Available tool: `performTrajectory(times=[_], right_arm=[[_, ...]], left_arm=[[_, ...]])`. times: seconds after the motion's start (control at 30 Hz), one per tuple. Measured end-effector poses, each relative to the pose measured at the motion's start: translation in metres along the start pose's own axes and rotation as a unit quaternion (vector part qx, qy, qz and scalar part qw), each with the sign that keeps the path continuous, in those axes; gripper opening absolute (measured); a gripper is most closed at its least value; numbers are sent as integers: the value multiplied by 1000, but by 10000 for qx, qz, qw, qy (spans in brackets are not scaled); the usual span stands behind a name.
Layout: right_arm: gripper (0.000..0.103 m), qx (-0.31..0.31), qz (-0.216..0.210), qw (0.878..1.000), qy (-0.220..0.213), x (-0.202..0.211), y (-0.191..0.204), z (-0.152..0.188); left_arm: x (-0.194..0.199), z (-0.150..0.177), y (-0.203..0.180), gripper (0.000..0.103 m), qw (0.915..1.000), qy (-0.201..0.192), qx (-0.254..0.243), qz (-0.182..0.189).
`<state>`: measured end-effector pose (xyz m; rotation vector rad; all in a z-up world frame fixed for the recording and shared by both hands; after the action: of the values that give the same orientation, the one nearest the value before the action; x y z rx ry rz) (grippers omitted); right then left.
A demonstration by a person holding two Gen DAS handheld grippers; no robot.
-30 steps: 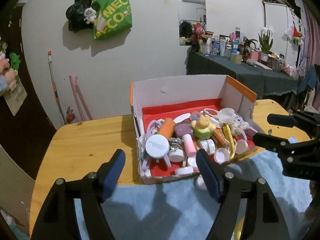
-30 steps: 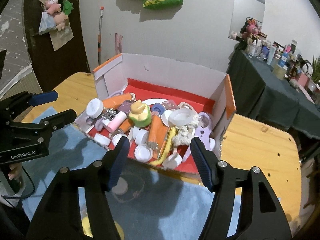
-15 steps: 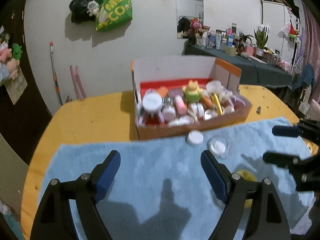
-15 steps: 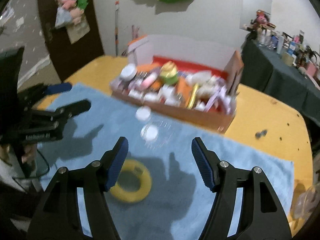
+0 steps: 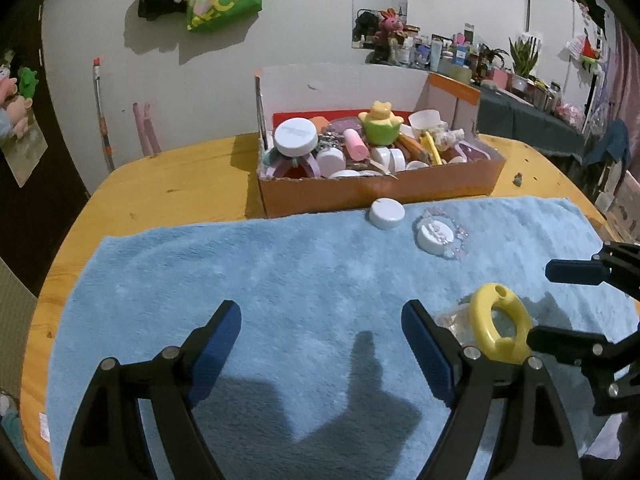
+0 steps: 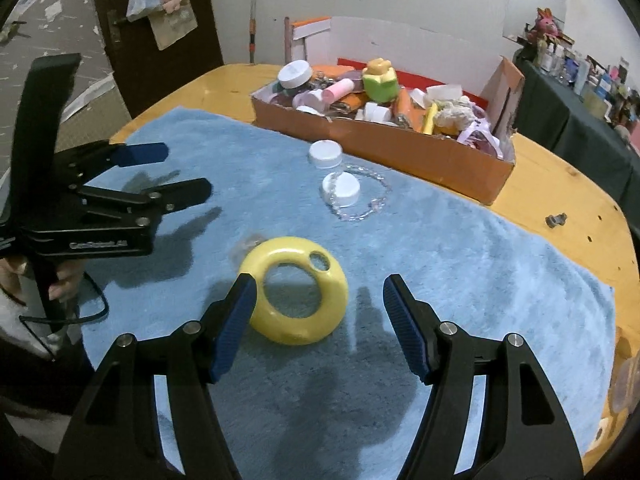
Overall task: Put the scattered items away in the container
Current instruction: 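Withdraw both open tools from the box back over the towel, then grasp the yellow ring with the right tool while the left tool approaches the clear box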
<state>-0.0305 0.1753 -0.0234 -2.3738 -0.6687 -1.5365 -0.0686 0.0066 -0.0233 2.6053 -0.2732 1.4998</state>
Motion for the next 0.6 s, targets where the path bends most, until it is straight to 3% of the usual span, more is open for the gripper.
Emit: performTrajectory(times=[0.6], right_arm=[[65,552,-194,9981,212,-19,35,2]], left_arm=[[-12,5,-2,84,9998,185,-29,46]])
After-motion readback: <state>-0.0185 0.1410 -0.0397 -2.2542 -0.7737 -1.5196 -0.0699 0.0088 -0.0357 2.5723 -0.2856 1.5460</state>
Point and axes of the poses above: each gripper's, at about its wrist camera, not at the fingertips, and x roughly against the way its jaws point, y to its left, z to its underside, the point moved 5 cm from there along -x, roughly the way its jaws point, and after that the axes turned 13 degrees about y, right-handed, at the moved point
